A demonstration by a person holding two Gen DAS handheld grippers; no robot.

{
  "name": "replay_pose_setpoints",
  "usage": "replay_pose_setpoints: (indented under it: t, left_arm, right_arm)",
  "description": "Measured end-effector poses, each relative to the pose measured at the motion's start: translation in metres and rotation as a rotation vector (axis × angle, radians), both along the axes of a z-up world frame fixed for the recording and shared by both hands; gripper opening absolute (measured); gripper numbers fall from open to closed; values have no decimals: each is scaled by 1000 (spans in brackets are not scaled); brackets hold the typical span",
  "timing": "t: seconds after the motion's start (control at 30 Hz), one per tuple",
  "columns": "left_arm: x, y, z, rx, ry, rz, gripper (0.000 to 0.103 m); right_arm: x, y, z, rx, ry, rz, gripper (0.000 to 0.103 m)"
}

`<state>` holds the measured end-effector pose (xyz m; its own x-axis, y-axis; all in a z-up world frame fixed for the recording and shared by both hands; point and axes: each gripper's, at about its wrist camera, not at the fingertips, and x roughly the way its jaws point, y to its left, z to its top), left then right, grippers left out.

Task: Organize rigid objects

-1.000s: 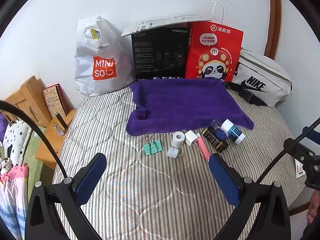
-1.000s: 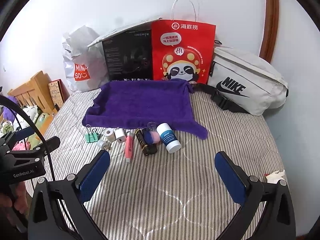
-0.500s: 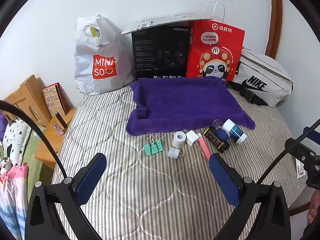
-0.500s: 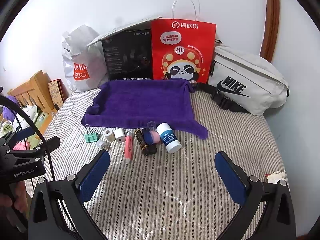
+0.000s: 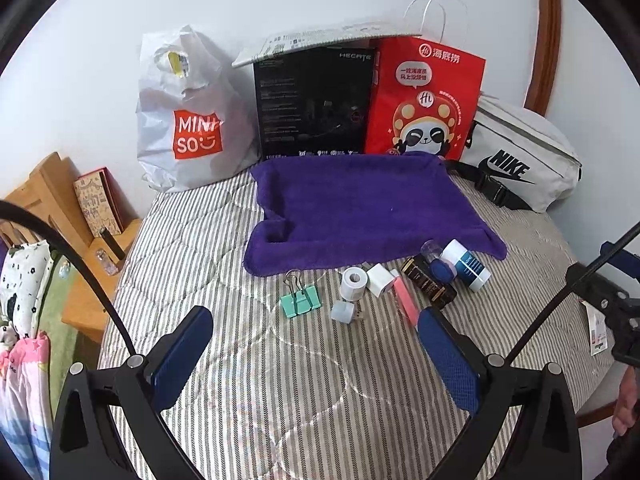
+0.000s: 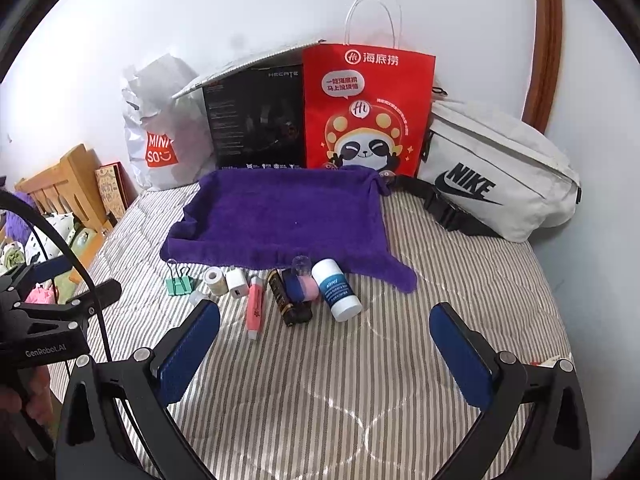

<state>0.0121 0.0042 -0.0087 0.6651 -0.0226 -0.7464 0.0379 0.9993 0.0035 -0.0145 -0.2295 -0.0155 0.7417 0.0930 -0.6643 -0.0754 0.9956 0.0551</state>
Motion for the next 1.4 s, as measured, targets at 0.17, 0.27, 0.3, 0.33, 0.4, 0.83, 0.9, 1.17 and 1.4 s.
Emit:
replay_pose_setpoints:
  t: [0.17,0.27,0.3,0.33,0.4,0.83,0.9,1.17,1.4]
  left_arm:
    - [11,13,-13,4,-6,24,103]
    - [23,21,-29,-13,22,31,103]
    - [27,23,-35,-20,31,33,103]
    - [31,25,-42,-26,40,38,103]
    - [42,28,-58,-40,69,53,103]
    - [110,30,-131,-62,208,144,102]
    - [114,31,-136,-54,223,151,101]
    - [111,45,-141,3,245,161,101]
    - [103,40,-141,13,203,116,93]
  right_arm:
    - [12,-2,-7,-3,-1,8,103]
    - [22,-8,-17,5,16,-4,103]
    - [26,-10,-21,12,24,-10,103]
    - [29,-12,-24,18,30,-16,103]
    - [33,-17,-32,32,44,-22,103]
    - [52,-24,-78,33,153,-12,103]
    - [55,-23,-87,27,176,-8,103]
    - [66,-23,-101,24,205,4,103]
    - [77,-30,-106,26,214,-10,103]
